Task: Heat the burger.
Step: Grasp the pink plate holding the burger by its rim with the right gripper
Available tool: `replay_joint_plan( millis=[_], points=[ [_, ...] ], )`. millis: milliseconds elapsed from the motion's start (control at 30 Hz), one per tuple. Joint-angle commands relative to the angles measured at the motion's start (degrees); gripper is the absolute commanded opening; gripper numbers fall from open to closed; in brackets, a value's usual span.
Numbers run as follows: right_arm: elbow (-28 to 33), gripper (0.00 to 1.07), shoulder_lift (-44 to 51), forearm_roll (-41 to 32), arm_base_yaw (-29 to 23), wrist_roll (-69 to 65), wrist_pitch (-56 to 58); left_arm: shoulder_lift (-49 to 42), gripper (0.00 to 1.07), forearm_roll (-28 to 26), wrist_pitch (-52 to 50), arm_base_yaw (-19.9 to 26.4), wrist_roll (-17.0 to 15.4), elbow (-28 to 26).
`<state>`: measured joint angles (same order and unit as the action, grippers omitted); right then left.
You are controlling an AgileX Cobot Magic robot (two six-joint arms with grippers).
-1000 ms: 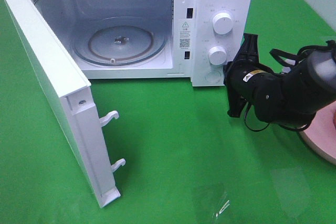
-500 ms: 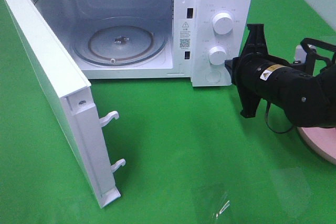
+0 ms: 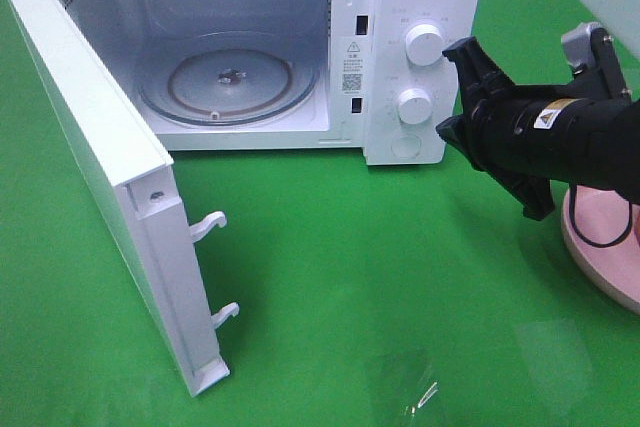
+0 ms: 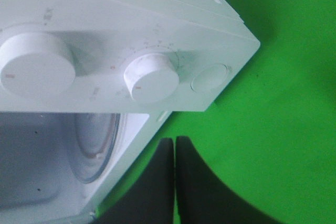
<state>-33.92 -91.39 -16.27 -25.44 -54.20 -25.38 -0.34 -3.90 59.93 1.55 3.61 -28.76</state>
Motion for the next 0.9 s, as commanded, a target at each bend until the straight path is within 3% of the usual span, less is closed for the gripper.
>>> replay_joint_plan(
  millis=[33, 467, 700, 733, 900],
  points=[
    [-0.46, 0.0, 2.12, 0.92, -0.06, 5.96, 4.35, -1.09, 1.0, -0.17, -0.4, -0.34, -0.29, 0.11],
    [-5.04, 0.0, 9.05, 1.26, 0.0, 32.77, 28.99, -1.09, 1.0, -0.17, -0.4, -0.34, -0.29, 0.11],
    [-9.63, 0.0, 9.57, 10.03, 0.0, 36.9, 44.06, -1.09, 1.0, -0.17, -0.4, -0.34, -0.29, 0.11],
    [-12.2, 0.0, 9.57, 14.73, 0.0, 36.9, 49.9, -1.09, 1.0, -0.17, -0.4, -0.34, -0.29, 0.11],
    [-14.15, 0.0, 9.57, 18.39, 0.0, 36.9, 54.49, -1.09, 1.0, -0.17, -0.4, -0.34, -0.29, 0.11]
  ],
)
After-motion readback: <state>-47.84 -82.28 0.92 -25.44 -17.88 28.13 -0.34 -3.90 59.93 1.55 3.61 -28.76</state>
